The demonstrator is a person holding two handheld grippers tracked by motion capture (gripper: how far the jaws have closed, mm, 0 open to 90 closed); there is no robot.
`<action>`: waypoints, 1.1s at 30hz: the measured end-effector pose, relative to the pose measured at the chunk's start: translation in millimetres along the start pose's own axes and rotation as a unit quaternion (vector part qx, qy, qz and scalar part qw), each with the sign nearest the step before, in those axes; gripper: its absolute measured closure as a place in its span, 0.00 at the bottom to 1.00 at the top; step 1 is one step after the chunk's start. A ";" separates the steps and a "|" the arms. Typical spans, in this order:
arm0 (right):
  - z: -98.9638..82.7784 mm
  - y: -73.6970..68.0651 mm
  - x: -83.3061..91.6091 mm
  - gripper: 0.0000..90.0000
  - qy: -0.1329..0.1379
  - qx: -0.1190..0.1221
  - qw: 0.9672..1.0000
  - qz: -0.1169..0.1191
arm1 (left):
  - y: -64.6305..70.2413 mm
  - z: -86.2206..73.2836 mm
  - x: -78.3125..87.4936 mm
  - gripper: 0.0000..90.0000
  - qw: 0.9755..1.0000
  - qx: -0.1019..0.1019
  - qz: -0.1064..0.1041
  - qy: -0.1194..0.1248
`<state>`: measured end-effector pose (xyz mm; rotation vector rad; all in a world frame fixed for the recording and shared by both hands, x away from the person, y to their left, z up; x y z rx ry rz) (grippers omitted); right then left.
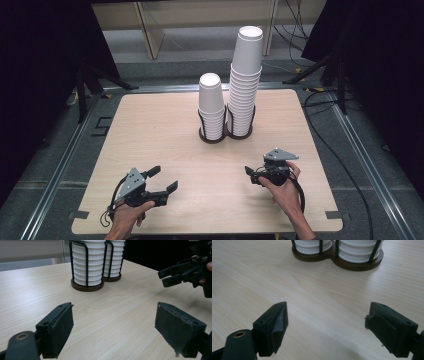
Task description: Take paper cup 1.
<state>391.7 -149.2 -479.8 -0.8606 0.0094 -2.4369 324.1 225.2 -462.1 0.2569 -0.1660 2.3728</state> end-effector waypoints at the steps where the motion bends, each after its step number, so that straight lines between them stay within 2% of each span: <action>1: 0.2 0.1 0.1 0.20 -0.001 0.003 1.000 0.000 | -0.2 -0.1 0.1 0.16 1.000 -0.001 0.000 0.000; 2: 0.0 -1.0 -0.3 0.20 -0.002 -0.003 1.000 0.005 | -0.3 -0.1 -0.6 0.16 1.000 0.000 0.000 0.004; 5: 0.7 -0.4 -1.6 0.20 0.004 0.006 1.000 0.002 | -0.4 0.0 -0.8 0.16 1.000 0.002 0.000 0.005; 8: 1.4 -1.8 1.0 0.20 -0.002 -0.009 1.000 0.001 | -0.4 0.2 0.8 0.16 1.000 0.002 0.006 -0.002; 10: 3.1 -0.8 0.4 0.20 0.006 0.004 1.000 0.002 | -0.9 0.4 0.1 0.16 1.000 0.002 0.005 0.002; 11: 3.7 -1.2 -0.2 0.20 0.007 0.003 1.000 0.007 | -1.0 0.4 -0.8 0.16 1.000 0.003 0.003 0.007; 12: 3.4 -4.4 1.1 0.20 0.003 -0.022 1.000 0.007 | -1.2 0.5 -0.9 0.16 1.000 0.003 0.002 0.007; 13: 5.6 -2.5 0.1 0.20 0.008 -0.002 1.000 0.011 | -1.4 0.5 -0.9 0.16 1.000 0.003 0.001 0.007; 15: 8.5 -1.7 1.1 0.20 0.014 0.004 1.000 0.002 | -1.5 0.3 -0.9 0.16 1.000 0.001 0.004 0.001; 16: 10.3 -2.0 1.1 0.20 0.018 0.003 1.000 0.006 | -0.2 -0.3 1.1 0.16 1.000 0.009 0.008 -0.013; 17: 10.9 -6.0 0.4 0.19 0.014 -0.015 1.000 0.021 | -0.4 -0.2 0.8 0.16 1.000 0.008 0.006 -0.012; 18: 13.6 -5.8 0.4 0.19 0.015 0.004 1.000 0.019 | -0.5 -0.1 0.9 0.16 1.000 0.008 0.007 -0.012; 19: 15.7 -7.4 1.8 0.19 0.020 0.002 1.000 0.012 | -0.5 -0.1 0.8 0.16 1.000 0.010 0.007 -0.011; 20: 17.8 -9.7 1.5 0.19 0.026 -0.002 1.000 0.017 | -0.5 -0.1 0.5 0.16 1.000 0.011 0.006 -0.011; 22: 23.2 -12.9 2.8 0.19 0.024 0.008 0.999 0.025 | -1.2 -0.5 0.2 0.16 1.000 0.008 0.005 -0.012; 23: 25.6 -14.1 3.5 0.19 0.024 0.012 0.999 0.023 | -1.5 -0.7 -2.8 0.16 1.000 0.010 -0.001 0.003; 25: 30.1 -17.6 4.0 0.19 0.024 0.014 0.999 0.021 | -2.3 -0.4 -3.1 0.16 1.000 0.010 0.000 0.005; 26: 33.1 -17.9 3.4 0.19 0.031 0.024 0.999 0.021 | -3.4 0.0 -2.8 0.16 1.000 0.005 0.000 0.005; 28: 38.3 -20.7 3.3 0.19 0.033 0.023 0.999 0.025 | -3.2 -0.6 -0.1 0.16 1.000 0.014 0.009 -0.011; 29: 41.3 -21.6 2.8 0.19 0.037 0.026 0.999 0.029 | -4.5 -0.8 -1.6 0.16 1.000 0.006 0.004 -0.002; 30: 44.0 -23.1 4.0 0.19 0.033 0.025 0.999 0.030 | -3.8 -1.4 -0.7 0.16 1.000 0.011 0.008 -0.009; 31: 47.2 -23.0 4.0 0.19 0.040 0.032 0.998 0.028 | -4.4 -1.0 -1.2 0.16 1.000 0.007 0.005 -0.004; 32: 49.9 -24.8 4.5 0.19 0.037 0.025 0.998 0.033 | -4.0 -0.8 -2.5 0.16 1.000 0.010 0.001 0.005; 33: 53.3 -25.9 4.2 0.19 0.046 0.029 0.998 0.035 | -4.2 -0.5 -2.1 0.16 1.000 0.007 0.002 0.003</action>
Point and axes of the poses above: each handheld gripper's, and its own axes: x roughly backward along the jaws, z roughly out of its top, y roughly to its right, the point moved 3 cm from there along -x, roughly forward along the jaws, and after that the axes turned 7 degrees about -x, right-handed, at the moved point
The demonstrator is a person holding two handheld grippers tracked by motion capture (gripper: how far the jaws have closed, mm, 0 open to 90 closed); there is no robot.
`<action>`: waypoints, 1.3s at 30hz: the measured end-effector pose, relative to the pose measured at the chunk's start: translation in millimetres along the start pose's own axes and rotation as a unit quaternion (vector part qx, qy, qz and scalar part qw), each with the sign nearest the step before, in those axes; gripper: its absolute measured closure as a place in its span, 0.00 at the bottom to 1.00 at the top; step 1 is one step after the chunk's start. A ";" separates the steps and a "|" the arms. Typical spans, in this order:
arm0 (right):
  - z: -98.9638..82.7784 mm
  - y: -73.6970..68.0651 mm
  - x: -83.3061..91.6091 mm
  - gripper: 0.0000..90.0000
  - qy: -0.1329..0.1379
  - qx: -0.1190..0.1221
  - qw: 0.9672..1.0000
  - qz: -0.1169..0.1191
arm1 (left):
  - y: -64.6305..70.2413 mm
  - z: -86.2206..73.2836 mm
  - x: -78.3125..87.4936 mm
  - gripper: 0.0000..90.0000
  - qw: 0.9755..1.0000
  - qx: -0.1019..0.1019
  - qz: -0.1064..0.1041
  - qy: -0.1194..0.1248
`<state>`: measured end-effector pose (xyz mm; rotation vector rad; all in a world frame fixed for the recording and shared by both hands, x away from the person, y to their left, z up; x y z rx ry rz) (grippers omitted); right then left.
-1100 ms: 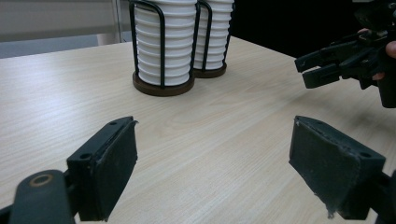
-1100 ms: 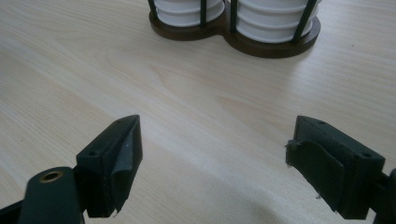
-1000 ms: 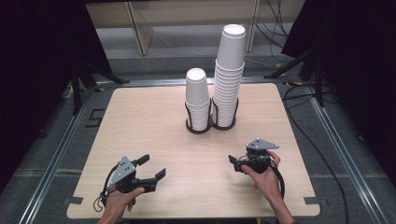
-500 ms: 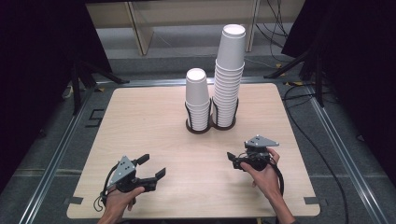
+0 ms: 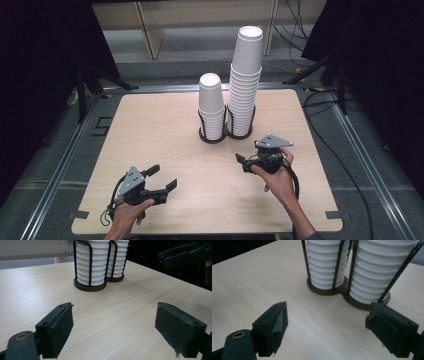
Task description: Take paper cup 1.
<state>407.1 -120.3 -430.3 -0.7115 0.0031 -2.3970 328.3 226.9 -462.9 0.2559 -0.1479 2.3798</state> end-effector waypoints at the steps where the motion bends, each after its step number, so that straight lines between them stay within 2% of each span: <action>1: 2.9 -1.3 0.8 0.19 -0.002 -0.001 1.000 -0.003 | -0.1 0.2 0.1 0.16 1.000 -0.001 0.000 0.000; 2: 6.0 -1.6 1.2 0.19 -0.003 -0.001 1.000 -0.001 | -0.2 0.2 -0.1 0.16 1.000 -0.001 0.000 0.002; 3: 9.9 -1.2 0.5 0.19 0.004 0.012 1.000 0.000 | -0.3 0.2 -0.1 0.16 1.000 0.000 0.000 0.002; 4: 12.7 -2.8 0.6 0.19 0.003 0.007 1.000 0.002 | -0.6 0.2 0.0 0.16 1.000 0.000 0.001 0.001; 5: 16.2 -2.8 0.2 0.19 0.010 0.014 1.000 0.000 | -0.8 0.2 0.3 0.16 1.000 0.000 0.002 0.000; 6: 21.4 -6.6 -1.3 0.19 0.012 -0.002 1.000 0.016 | -0.6 0.0 1.2 0.16 1.000 0.002 0.004 -0.005; 7: 21.4 -6.6 -1.3 0.19 0.012 -0.002 1.000 0.016 | 0.3 -0.4 2.8 0.16 1.000 0.008 0.008 -0.015; 8: 24.7 -7.4 -3.5 0.19 0.020 0.005 0.999 0.027 | 0.4 -0.5 2.6 0.16 1.000 0.009 0.008 -0.015; 9: 27.7 -9.9 -3.3 0.19 0.019 0.003 0.999 0.027 | 0.2 -0.8 2.6 0.16 1.000 0.007 0.007 -0.016; 10: 31.1 -10.1 -3.5 0.19 0.022 0.013 0.999 0.019 | -0.7 -0.6 1.3 0.16 1.000 0.000 0.003 -0.011; 11: 34.4 -11.6 -4.1 0.19 0.023 0.014 0.999 0.020 | -0.5 -0.5 -0.3 0.16 1.000 0.001 -0.002 -0.001; 12: 37.3 -14.8 -6.2 0.19 0.030 0.006 0.999 0.027 | -0.5 -0.5 -0.2 0.16 1.000 -0.001 -0.002 -0.003; 15: 46.8 -21.8 -10.2 0.19 0.034 0.016 0.999 0.034 | -0.5 -0.4 -0.2 0.16 1.000 -0.001 -0.001 -0.003; 16: 50.2 -22.9 -10.6 0.19 0.033 0.025 0.999 0.029 | -0.8 -0.6 0.0 0.16 1.000 -0.001 0.000 -0.004; 21: 64.3 -30.6 -20.8 0.20 0.041 0.032 0.998 0.032 | -1.4 -1.1 -0.1 0.16 1.000 0.003 0.002 -0.003; 23: 69.8 -33.8 -24.3 0.19 0.046 0.031 0.998 0.027 | -1.4 -1.0 -0.2 0.16 1.000 0.003 0.001 -0.002; 25: 75.9 -36.4 -26.4 0.19 0.044 0.031 0.998 0.030 | -1.0 -1.4 1.8 0.16 1.000 0.005 0.008 -0.018; 28: 85.4 -40.4 -30.0 0.19 0.052 0.037 0.997 0.033 | -0.5 -2.2 1.4 0.16 1.000 0.006 0.007 -0.021; 29: 88.1 -41.3 -30.1 0.19 0.049 0.037 0.998 0.028 | -0.9 -2.4 -0.2 0.16 1.000 0.000 0.002 -0.015; 30: 90.9 -41.5 -31.2 0.20 0.050 0.042 0.997 0.026 | -0.2 -2.8 -1.9 0.16 1.000 0.003 -0.002 -0.008; 31: 93.2 -42.4 -32.6 0.19 0.051 0.043 0.997 0.026 | 0.6 -2.9 0.0 0.16 1.000 0.003 0.004 -0.021; 32: 95.5 -43.4 -34.4 0.20 0.053 0.042 0.997 0.028 | 0.7 -2.6 -0.2 0.16 1.000 0.001 0.003 -0.020; 33: 98.1 -42.6 -34.2 0.20 0.051 0.052 0.997 0.016 | 0.9 -2.5 -0.2 0.16 1.000 0.002 0.003 -0.019; 34: 100.0 -43.6 -35.5 0.20 0.051 0.046 0.997 0.020 | 0.1 -2.2 -1.8 0.16 1.000 -0.002 -0.001 -0.008; 39: 110.0 -43.7 -40.3 0.20 0.058 0.045 0.997 0.011 | -0.5 -2.1 -1.6 0.16 1.000 -0.001 -0.003 -0.006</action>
Point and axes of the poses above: each handheld gripper's, and its own axes: x roughly backward along the jaws, z roughly out of its top, y roughly to its right, the point moved 3 cm from there along -x, roughly forward along the jaws, and after that the axes turned 7 degrees about -x, right-handed, at the moved point
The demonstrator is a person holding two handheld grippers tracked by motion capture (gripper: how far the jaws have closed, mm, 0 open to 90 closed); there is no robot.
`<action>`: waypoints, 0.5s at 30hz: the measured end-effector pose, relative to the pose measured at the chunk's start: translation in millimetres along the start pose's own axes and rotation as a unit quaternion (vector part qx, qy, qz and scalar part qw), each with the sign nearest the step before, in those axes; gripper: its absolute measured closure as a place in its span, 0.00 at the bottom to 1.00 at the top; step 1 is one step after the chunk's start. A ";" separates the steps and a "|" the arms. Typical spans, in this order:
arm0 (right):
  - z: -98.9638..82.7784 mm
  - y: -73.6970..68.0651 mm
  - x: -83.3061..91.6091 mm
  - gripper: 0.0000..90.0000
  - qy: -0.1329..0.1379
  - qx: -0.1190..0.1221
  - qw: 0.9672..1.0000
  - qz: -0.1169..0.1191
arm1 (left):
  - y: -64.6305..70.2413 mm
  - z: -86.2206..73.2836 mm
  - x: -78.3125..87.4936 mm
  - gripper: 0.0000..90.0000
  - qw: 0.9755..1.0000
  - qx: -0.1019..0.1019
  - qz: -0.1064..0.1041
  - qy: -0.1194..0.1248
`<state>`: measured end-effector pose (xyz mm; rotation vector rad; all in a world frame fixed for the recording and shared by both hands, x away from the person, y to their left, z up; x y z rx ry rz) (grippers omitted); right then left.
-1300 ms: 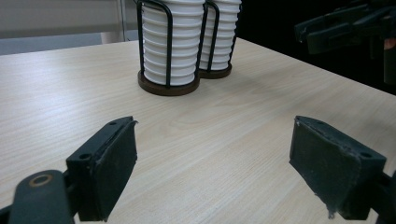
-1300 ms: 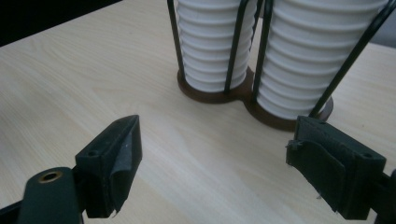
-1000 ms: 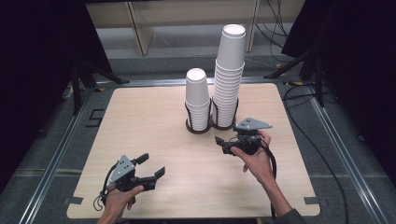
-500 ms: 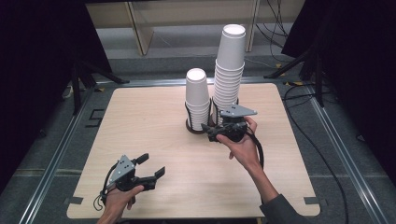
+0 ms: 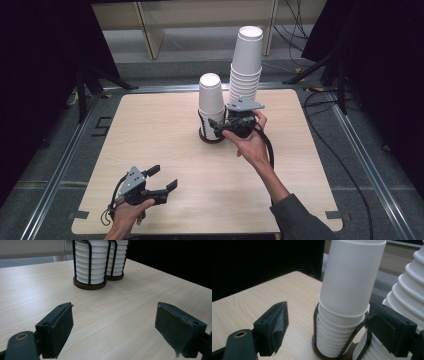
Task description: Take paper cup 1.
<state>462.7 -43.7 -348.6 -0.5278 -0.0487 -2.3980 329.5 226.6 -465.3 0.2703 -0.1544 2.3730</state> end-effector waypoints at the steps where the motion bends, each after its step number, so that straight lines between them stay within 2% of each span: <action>1: 2.0 1.0 -0.7 0.20 0.001 0.005 1.000 -0.002 | 0.1 0.0 -0.1 0.16 1.000 0.000 0.000 -0.001; 5: 10.1 2.3 -6.4 0.20 0.006 0.005 1.000 -0.018 | 0.4 -0.2 -0.7 0.16 1.000 0.001 0.000 -0.001; 6: 12.3 2.4 -8.3 0.21 0.008 0.004 1.000 -0.021 | 0.5 -0.4 1.1 0.16 1.000 0.000 0.005 -0.013; 9: 18.4 2.3 -15.6 0.21 0.017 -0.001 0.999 -0.034 | 0.9 -0.6 1.5 0.16 1.000 0.002 0.005 -0.015; 11: 22.5 3.7 -21.2 0.21 0.020 0.007 0.999 -0.045 | 0.7 -0.4 -0.4 0.16 1.000 0.000 -0.001 0.000; 15: 27.6 4.4 -34.2 0.20 0.025 -0.013 0.998 -0.054 | 0.9 -0.5 0.2 0.16 1.000 0.004 -0.003 -0.001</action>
Point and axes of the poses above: each handheld gripper's, and its own axes: x roughly backward along the jaws, z roughly out of its top, y roughly to its right, the point moved 3 cm from there along -x, roughly forward along the jaws, and after that the axes turned 7 degrees about -x, right-handed, at the moved point
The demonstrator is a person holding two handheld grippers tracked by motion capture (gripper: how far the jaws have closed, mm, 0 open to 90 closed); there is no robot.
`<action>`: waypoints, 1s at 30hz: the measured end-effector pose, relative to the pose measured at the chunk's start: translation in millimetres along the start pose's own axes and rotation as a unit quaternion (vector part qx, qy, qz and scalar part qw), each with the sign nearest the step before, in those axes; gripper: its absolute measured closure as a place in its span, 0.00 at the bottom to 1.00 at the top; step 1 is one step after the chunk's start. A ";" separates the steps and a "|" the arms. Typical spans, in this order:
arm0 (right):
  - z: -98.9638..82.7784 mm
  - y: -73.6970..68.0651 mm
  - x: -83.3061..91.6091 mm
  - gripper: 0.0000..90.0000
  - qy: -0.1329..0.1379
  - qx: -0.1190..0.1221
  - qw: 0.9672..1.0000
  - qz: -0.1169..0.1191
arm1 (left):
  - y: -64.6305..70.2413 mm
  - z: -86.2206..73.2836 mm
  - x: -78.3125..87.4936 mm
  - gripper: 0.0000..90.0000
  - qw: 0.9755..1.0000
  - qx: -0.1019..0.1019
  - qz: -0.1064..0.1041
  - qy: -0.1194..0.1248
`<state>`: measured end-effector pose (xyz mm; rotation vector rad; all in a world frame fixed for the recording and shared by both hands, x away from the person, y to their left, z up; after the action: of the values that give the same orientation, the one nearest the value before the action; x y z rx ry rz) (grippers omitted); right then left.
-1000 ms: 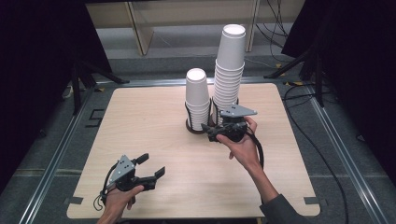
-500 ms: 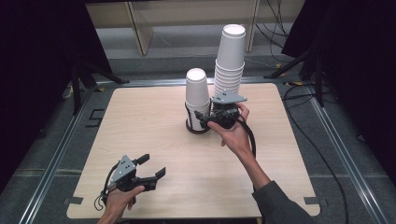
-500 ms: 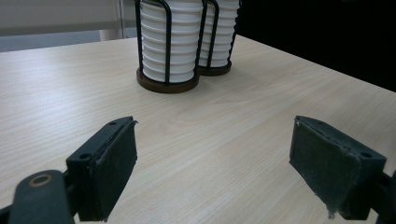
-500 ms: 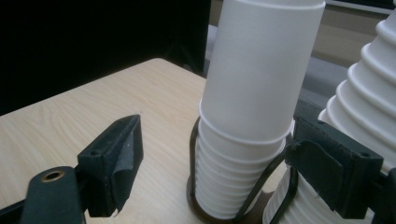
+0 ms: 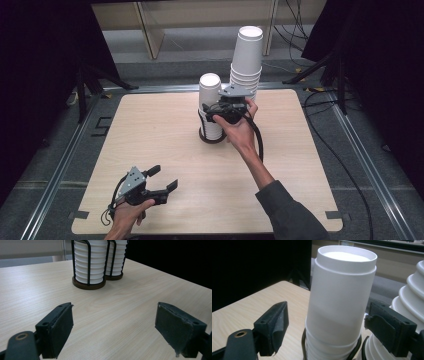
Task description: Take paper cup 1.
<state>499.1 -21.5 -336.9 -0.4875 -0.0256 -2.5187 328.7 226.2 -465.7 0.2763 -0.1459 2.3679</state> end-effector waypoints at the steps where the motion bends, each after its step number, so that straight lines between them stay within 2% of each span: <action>1: 0.7 -0.2 -3.0 0.20 0.003 -0.004 1.000 -0.004 | -0.6 0.3 0.4 0.16 1.000 -0.004 0.000 -0.002; 2: 1.9 0.7 -4.7 0.20 -0.002 0.005 1.000 -0.010 | -0.6 0.3 2.4 0.16 1.000 -0.004 0.005 -0.013; 3: 2.4 0.8 -7.4 0.20 -0.002 0.006 1.000 -0.014 | -0.8 0.5 2.4 0.16 1.000 -0.004 0.005 -0.012; 4: 2.8 0.2 -9.7 0.20 -0.002 -0.002 1.000 -0.015 | 0.3 -0.1 0.8 0.16 1.000 0.008 0.001 0.000; 5: 3.3 1.3 -12.2 0.21 0.004 0.000 1.000 -0.021 | -0.6 0.2 2.6 0.16 1.000 0.000 0.005 -0.011; 6: 3.5 1.3 -14.3 0.21 0.004 -0.009 1.000 -0.023 | -0.6 0.1 2.6 0.16 1.000 0.000 0.005 -0.011; 7: 3.1 -0.1 -16.1 0.21 0.002 -0.027 0.999 -0.025 | -0.6 0.1 2.6 0.16 1.000 0.000 0.004 -0.011; 10: 3.6 3.1 -22.7 0.20 0.003 -0.030 0.999 -0.038 | -0.7 -0.1 2.3 0.16 1.000 -0.005 0.003 -0.012; 11: 3.7 2.4 -27.0 0.20 0.000 -0.041 0.998 -0.040 | 0.0 -0.4 0.6 0.16 1.000 0.001 -0.002 -0.002; 13: 3.8 1.4 -28.7 0.20 -0.001 -0.048 0.998 -0.042 | 0.3 -0.4 0.6 0.16 1.000 0.002 -0.002 -0.002; 14: 4.5 2.0 -30.8 0.20 0.002 -0.040 0.998 -0.044 | -0.2 -0.1 2.3 0.16 1.000 -0.004 0.003 -0.012; 15: 4.9 0.8 -32.0 0.20 0.003 -0.044 0.998 -0.048 | -0.1 0.0 2.2 0.16 1.000 -0.004 0.002 -0.011; 16: 5.8 0.6 -34.2 0.20 0.011 -0.037 0.998 -0.048 | -0.3 0.0 1.7 0.16 1.000 -0.006 0.001 -0.009; 17: 6.2 -0.8 -34.3 0.20 0.007 -0.043 0.998 -0.051 | 0.9 -0.4 0.4 0.16 1.000 0.004 -0.003 -0.001; 18: 7.0 -0.7 -35.3 0.20 0.007 -0.036 0.998 -0.053 | 0.8 -0.2 0.3 0.16 1.000 0.002 -0.003 0.000; 20: 8.4 -0.7 -37.8 0.19 0.004 -0.038 0.998 -0.056 | 1.2 -0.2 0.2 0.16 1.000 0.003 -0.004 0.000; 22: 9.3 -1.4 -40.0 0.20 0.010 -0.051 0.997 -0.056 | 0.8 0.1 2.0 0.16 1.000 -0.003 0.001 -0.010; 23: 10.6 0.2 -40.5 0.20 0.011 -0.039 0.997 -0.064 | 0.8 0.2 2.1 0.16 1.000 -0.004 0.001 -0.011; 24: 10.6 -0.6 -41.1 0.20 0.009 -0.044 0.997 -0.063 | 0.8 0.4 2.4 0.16 1.000 -0.005 0.001 -0.013; 27: 11.1 -0.3 -43.6 0.20 0.010 -0.040 0.997 -0.064 | 0.9 0.3 2.4 0.16 1.000 -0.006 0.001 -0.013; 28: 11.1 0.0 -44.2 0.20 0.008 -0.039 0.997 -0.068 | 1.7 -0.2 0.1 0.16 1.000 0.003 -0.005 0.002; 29: 11.0 -0.8 -44.1 0.20 0.003 -0.046 0.997 -0.068 | 1.8 -0.2 0.1 0.16 1.000 0.004 -0.005 0.002; 30: 11.2 -1.1 -44.5 0.19 0.004 -0.047 0.997 -0.067 | 0.9 0.3 0.4 0.16 1.000 -0.005 -0.004 0.000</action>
<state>536.7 4.4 -341.9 -0.5310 0.0664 -2.6632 327.9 225.8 -465.4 0.2709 -0.1558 2.3583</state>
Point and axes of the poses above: each handheld gripper's, and its own axes: x roughly backward along the jaws, z roughly out of its top, y roughly to its right, the point moved 3 cm from there along -x, roughly forward along the jaws, and after that the axes turned 7 degrees about -x, right-handed, at the moved point
